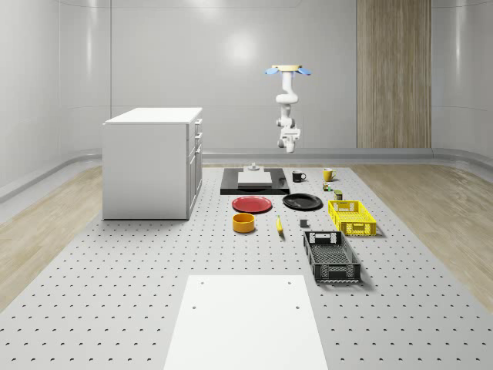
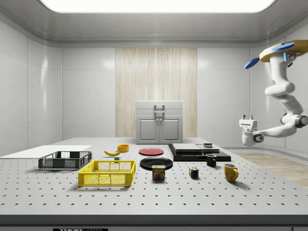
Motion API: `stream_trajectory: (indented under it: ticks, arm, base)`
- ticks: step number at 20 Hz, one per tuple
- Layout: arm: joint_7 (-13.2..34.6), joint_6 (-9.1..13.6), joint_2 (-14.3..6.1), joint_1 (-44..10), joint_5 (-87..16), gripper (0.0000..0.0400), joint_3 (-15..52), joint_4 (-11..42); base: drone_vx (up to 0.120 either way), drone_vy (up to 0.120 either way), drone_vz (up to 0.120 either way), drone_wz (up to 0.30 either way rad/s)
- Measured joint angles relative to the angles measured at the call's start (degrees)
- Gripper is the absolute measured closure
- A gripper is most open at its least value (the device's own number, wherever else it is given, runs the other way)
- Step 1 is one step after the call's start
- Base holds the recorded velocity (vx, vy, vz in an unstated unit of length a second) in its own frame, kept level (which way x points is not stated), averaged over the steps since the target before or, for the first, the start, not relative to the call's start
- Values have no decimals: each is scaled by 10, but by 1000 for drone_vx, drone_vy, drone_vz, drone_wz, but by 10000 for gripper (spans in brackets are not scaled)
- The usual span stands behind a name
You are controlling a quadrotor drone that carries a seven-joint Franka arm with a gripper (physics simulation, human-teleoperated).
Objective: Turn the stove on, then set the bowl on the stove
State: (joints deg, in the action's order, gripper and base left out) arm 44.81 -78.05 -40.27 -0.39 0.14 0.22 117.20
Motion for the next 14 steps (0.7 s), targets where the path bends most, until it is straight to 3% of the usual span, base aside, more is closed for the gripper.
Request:
stream_trajectory:
  ticks: [14]
  arm:
    - [0, -4, -2, -1, 0, 0, 1, 0]
  base:
    - [0, -120, 0, 0]
